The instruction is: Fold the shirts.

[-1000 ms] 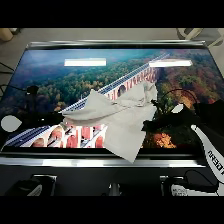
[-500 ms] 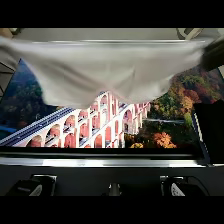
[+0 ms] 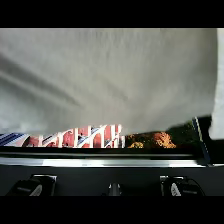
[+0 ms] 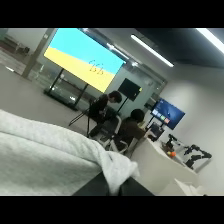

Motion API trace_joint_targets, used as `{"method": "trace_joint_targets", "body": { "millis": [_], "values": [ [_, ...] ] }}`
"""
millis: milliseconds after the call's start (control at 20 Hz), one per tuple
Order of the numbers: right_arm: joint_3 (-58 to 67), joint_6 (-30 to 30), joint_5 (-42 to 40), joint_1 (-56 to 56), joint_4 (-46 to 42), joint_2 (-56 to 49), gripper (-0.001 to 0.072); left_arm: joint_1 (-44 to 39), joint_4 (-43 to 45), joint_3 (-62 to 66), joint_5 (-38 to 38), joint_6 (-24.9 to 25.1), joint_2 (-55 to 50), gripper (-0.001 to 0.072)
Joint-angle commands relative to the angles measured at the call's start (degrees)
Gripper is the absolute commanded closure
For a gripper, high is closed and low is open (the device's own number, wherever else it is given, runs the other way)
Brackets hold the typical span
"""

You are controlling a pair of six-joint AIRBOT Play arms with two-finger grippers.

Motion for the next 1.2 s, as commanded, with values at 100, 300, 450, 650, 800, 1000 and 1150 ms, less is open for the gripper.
{"method": "trace_joint_targets", "body": {
  "millis": [100, 300, 450, 650, 800, 1000, 1150],
  "values": [
    [0.4, 0.0, 16.1, 0.0, -1.9, -10.9, 0.0688, 0.0, 3.7, -5.9, -18.5, 0.0, -6.1, 0.0675],
    [0.4, 0.0, 19.8, 0.0, 0.2, -31.2, 0.0688, 0.0, 3.7, -24.3, -15.8, 0.0, -13.1, 0.0675],
    [0.4, 2.5, 14.2, 0.0, 4.2, -47.1, 0.0688, 0.1, 3.7, -34.2, -6.2, -0.1, -23.7, 0.0675],
    [0.4, 13.4, 7.5, 0.0, 15.1, -60.7, 0.0687, 0.5, 3.3, -30.3, 1.7, -4.7, -41.4, 0.0674],
    [0.4, 14.7, 9.7, 0.1, 21.7, -66.3, 0.0687, 1.0, -3.0, -24.3, 1.0, -5.7, -51.0, 0.0673],
    [0.5, 10.4, 12.4, -1.2, 22.3, -66.4, 0.0344, 1.9, -8.5, -18.6, -7.2, -1.3, -55.6, -0.0013],
    [0.4, 3.9, 24.5, -7.6, 19.2, -62.4, 0.011, 6.6, -8.5, -16.1, -24.2, 10.2, -53.4, 0.0007]
  ]
}}
